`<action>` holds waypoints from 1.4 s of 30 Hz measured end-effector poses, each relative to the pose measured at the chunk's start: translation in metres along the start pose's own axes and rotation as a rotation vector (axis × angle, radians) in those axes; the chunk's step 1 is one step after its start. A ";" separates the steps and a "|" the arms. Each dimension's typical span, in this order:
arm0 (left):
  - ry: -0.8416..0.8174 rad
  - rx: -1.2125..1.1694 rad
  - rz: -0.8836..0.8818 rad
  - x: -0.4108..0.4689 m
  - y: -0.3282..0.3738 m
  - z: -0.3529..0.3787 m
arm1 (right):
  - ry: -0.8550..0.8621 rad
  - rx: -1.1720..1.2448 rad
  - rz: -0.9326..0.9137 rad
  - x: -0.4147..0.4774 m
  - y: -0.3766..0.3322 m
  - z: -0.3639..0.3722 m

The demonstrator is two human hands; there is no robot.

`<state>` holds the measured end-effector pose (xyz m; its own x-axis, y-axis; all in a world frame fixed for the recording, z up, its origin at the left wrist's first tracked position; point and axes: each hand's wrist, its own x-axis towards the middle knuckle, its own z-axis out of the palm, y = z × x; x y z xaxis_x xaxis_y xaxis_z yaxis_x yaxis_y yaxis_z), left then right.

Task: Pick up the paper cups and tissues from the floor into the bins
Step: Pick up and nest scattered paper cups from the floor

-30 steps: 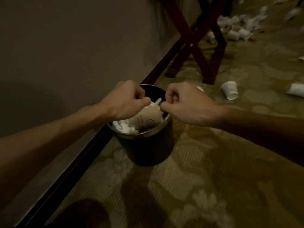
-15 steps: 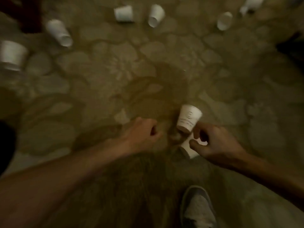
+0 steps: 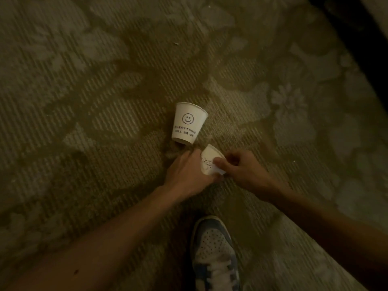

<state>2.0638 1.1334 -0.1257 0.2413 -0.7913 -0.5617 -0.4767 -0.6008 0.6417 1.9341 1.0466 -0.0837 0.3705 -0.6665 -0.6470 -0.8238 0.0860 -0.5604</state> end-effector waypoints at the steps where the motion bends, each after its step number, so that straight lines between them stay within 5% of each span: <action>1: -0.035 -0.031 -0.003 -0.001 0.000 0.001 | -0.005 -0.001 -0.023 -0.003 0.000 0.001; 11: -0.003 -0.323 0.081 -0.023 -0.017 -0.050 | -0.225 0.115 -0.234 -0.011 -0.060 0.007; 17: 0.201 -0.211 0.026 -0.029 -0.035 -0.101 | 0.219 0.103 -0.109 0.033 -0.083 0.014; 22: 0.258 -0.244 -0.001 -0.031 -0.043 -0.113 | 0.209 0.107 0.012 0.060 -0.089 0.033; 28: 0.312 -0.253 -0.021 -0.042 -0.068 -0.126 | 0.217 -0.126 -0.148 0.080 -0.086 0.051; 33: 0.351 -0.301 -0.101 -0.066 -0.100 -0.138 | 0.033 -0.260 -0.494 0.075 -0.103 0.076; 42: 0.397 0.047 -0.227 -0.153 -0.133 -0.227 | -0.369 -0.113 -0.684 0.038 -0.217 0.139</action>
<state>2.2820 1.3088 -0.0070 0.6449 -0.6280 -0.4357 -0.4098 -0.7652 0.4965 2.1864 1.1051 -0.0583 0.9136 -0.2531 -0.3182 -0.3923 -0.3436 -0.8532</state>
